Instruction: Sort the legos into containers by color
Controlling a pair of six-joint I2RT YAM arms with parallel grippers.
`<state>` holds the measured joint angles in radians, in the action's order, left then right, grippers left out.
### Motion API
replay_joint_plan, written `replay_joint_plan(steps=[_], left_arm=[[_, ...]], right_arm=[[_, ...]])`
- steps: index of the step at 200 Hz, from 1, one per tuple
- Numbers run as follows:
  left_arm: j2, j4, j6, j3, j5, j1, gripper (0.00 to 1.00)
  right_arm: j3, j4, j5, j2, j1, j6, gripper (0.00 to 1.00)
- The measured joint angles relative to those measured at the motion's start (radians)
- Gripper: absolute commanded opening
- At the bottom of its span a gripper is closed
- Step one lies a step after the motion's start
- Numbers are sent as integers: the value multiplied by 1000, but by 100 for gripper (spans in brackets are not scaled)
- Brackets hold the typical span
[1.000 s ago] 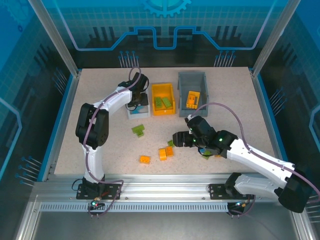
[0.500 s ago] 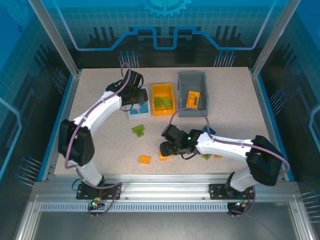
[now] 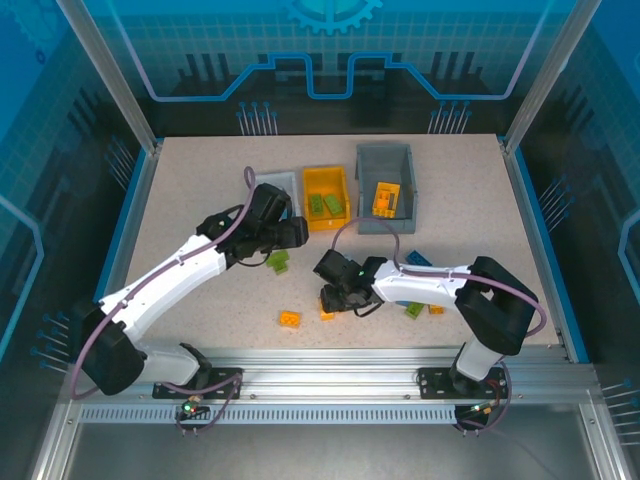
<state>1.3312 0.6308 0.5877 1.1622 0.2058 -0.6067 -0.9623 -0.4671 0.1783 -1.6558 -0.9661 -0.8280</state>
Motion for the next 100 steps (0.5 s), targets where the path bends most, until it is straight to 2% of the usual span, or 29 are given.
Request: replay_joint_plan(steps=[57,100], left_arm=[[-19,0,16,0,0,-49,66],[-19,0,25,0,3,-87,66]], right_arm=[[57,18,0,8,41,-3,42],[111,16,6,68,61,-3,32]])
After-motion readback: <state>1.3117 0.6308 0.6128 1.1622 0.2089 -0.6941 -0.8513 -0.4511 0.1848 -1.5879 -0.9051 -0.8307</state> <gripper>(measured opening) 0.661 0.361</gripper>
